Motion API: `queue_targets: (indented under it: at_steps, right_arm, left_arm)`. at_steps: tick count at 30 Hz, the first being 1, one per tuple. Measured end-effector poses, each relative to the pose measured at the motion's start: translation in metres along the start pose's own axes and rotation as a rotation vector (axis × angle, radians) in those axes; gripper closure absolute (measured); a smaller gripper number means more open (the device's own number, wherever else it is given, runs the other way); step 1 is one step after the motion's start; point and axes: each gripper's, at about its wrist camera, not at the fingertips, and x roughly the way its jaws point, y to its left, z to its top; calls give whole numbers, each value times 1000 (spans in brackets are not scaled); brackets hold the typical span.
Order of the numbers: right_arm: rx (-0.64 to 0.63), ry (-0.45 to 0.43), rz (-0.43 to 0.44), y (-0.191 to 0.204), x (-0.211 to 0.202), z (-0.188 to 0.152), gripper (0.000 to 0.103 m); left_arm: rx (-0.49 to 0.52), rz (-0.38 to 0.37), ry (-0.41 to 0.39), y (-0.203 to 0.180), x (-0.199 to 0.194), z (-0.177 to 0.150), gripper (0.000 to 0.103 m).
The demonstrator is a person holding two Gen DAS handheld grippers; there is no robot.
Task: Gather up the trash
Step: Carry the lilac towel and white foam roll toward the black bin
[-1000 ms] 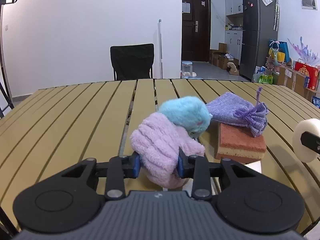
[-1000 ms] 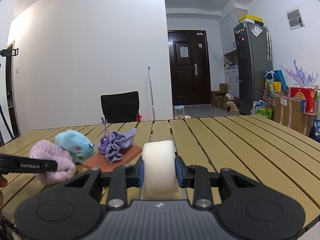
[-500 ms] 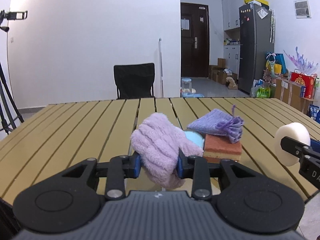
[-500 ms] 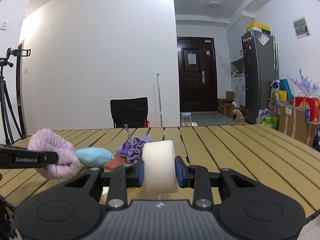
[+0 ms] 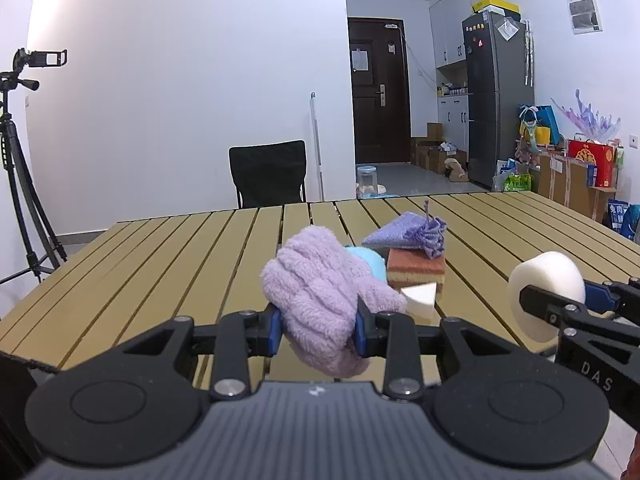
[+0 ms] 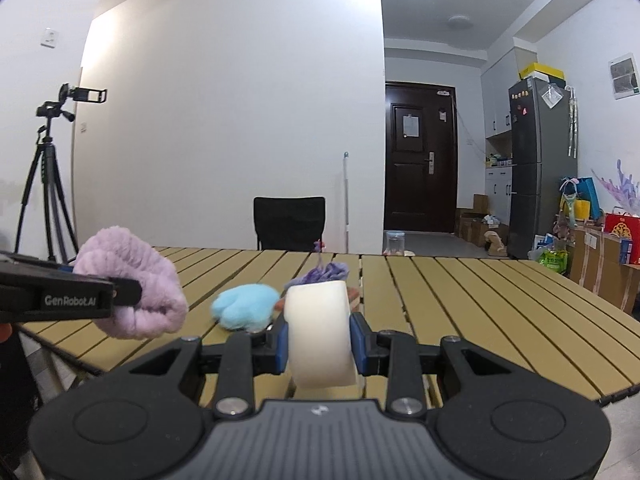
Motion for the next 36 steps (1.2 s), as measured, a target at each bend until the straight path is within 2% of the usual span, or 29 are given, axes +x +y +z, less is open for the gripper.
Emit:
queue_targets:
  at_steps: [7,17,28,36]
  right_arm:
    - [-8,36,24,10,-30,-12,73]
    - [-17,150,47,19,-53,-44,73]
    - [-23,315,43,22,-61,-90,73]
    - [-17,422,53,22,-57,-121,73]
  left_arm:
    - [9,-1,18,-1,-35,-20,70]
    - [43,-2,114,-2,-58,-62,70]
    - [66,-18,244,-10,-66,-113,70]
    - [76,2,341,-12,-57,-145,70]
